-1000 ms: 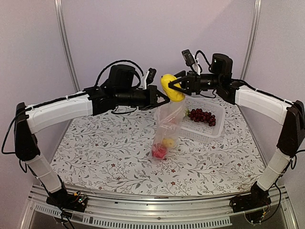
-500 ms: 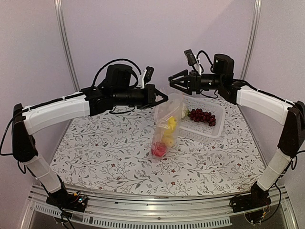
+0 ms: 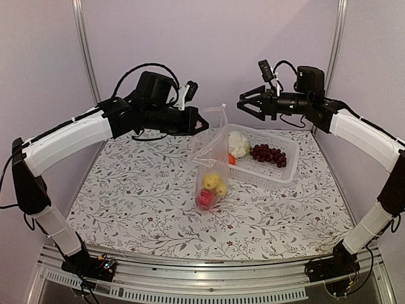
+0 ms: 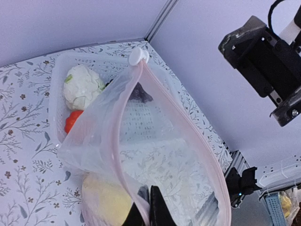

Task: Place the food in the zip-top bag and seal the zipper
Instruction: Place the fake fruit in the zipper food storage bag, then adjust the zipper food storage bag at the center of the board.

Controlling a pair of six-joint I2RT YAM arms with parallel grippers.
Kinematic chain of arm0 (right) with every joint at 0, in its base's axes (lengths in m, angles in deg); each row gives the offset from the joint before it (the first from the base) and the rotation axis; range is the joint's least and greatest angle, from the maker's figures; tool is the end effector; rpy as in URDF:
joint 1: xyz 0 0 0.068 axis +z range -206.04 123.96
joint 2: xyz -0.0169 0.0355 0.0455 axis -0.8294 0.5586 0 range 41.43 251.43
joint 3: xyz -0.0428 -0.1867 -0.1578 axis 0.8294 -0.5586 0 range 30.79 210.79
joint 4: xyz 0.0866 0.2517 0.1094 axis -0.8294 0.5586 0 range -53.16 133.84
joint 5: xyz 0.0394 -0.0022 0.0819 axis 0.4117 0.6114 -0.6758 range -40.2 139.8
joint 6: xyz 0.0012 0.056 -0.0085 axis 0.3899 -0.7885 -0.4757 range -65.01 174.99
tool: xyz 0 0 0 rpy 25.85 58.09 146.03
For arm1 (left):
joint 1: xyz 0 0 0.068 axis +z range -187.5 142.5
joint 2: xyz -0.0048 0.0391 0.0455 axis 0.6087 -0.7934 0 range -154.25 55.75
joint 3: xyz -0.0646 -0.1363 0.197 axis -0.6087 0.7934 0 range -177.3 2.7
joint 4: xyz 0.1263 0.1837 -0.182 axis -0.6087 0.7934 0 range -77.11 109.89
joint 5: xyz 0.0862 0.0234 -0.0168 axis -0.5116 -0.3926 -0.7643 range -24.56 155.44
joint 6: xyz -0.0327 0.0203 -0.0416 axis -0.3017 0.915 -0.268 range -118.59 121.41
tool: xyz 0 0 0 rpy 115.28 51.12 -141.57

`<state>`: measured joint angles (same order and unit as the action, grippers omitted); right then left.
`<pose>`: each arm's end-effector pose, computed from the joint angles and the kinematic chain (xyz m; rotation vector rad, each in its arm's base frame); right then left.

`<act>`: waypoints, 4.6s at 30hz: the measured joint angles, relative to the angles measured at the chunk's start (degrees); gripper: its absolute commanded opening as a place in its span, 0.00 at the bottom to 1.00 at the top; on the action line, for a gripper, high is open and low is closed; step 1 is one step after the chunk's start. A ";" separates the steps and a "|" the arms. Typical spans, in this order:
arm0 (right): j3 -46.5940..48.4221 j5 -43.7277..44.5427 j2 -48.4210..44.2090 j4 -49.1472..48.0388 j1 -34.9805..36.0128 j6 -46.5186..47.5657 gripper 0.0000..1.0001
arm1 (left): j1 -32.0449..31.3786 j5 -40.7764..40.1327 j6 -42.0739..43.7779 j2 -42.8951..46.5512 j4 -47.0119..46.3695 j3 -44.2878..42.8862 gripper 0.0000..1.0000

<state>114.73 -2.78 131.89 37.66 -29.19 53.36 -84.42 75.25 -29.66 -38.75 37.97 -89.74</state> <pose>0.3401 0.2074 0.3681 -1.0495 1.4393 1.1358 0.2779 -0.3070 0.3497 0.4165 2.1568 -0.9901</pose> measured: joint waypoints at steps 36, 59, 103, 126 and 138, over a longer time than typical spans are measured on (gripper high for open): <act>10.40 11.98 1.27 26.73 12.00 29.38 0.63 | -0.07 -14.32 8.28 3.93 20.81 -7.08 0.12; 10.38 11.74 2.64 28.37 12.92 29.66 0.63 | 1.70 -6.78 6.08 3.98 17.16 0.11 0.20; -0.28 17.94 -2.45 29.22 11.54 30.10 0.64 | 8.50 -0.68 6.29 8.83 9.60 7.91 0.01; -1.64 16.15 -0.55 29.62 -8.87 21.70 0.63 | 9.81 -18.60 23.67 5.95 14.60 -1.44 0.00; 1.90 25.35 8.44 31.32 -8.92 22.23 0.58 | 9.81 -15.82 24.70 9.49 2.21 16.68 0.00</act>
<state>116.63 22.58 140.33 68.98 -38.11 75.59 -74.60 59.42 -4.96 -29.27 40.18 -73.07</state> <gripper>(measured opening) 0.593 0.006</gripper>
